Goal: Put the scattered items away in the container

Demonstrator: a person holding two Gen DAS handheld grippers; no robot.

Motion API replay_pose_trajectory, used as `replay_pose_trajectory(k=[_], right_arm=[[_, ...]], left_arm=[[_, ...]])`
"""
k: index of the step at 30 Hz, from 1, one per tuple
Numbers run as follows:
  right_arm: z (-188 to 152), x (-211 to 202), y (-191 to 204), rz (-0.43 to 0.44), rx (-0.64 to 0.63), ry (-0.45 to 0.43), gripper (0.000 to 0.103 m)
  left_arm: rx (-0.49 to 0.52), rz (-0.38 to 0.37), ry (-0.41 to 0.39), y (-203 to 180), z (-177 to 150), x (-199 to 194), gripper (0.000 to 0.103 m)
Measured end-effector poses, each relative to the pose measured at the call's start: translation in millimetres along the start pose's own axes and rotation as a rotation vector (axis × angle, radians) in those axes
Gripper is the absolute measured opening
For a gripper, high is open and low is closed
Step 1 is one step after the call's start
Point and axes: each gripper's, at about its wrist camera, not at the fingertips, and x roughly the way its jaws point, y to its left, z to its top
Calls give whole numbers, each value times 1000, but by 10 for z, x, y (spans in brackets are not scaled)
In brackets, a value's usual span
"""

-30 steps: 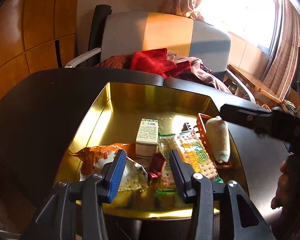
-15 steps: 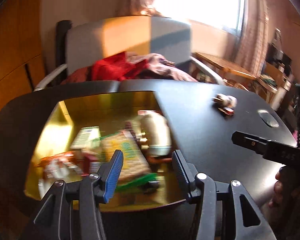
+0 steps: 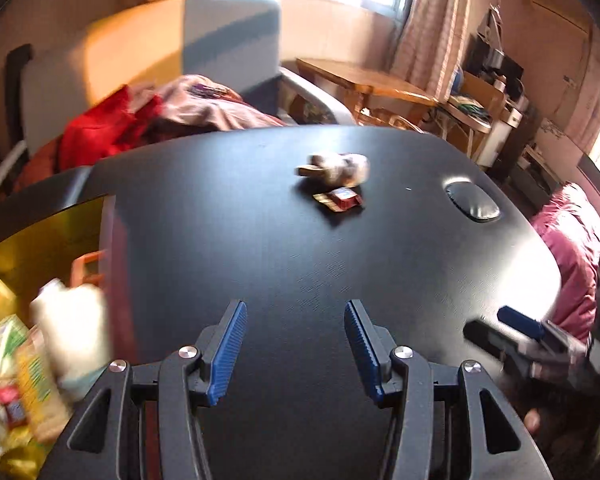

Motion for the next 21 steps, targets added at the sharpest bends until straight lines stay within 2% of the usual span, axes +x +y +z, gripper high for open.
replay_pose_trajectory(k=[10,14,21], right_arm=[[166,42,-245,-30,18,-22,97],[244,58,-322,-47,9,-32,100],[360,96,-474,-54,35,-41,100]], left_arm=[[86,-37,38,-338,717,809,52],[114,-42,57,-457,963,1158,52],[145,12,116,-557,1168,1718,52]])
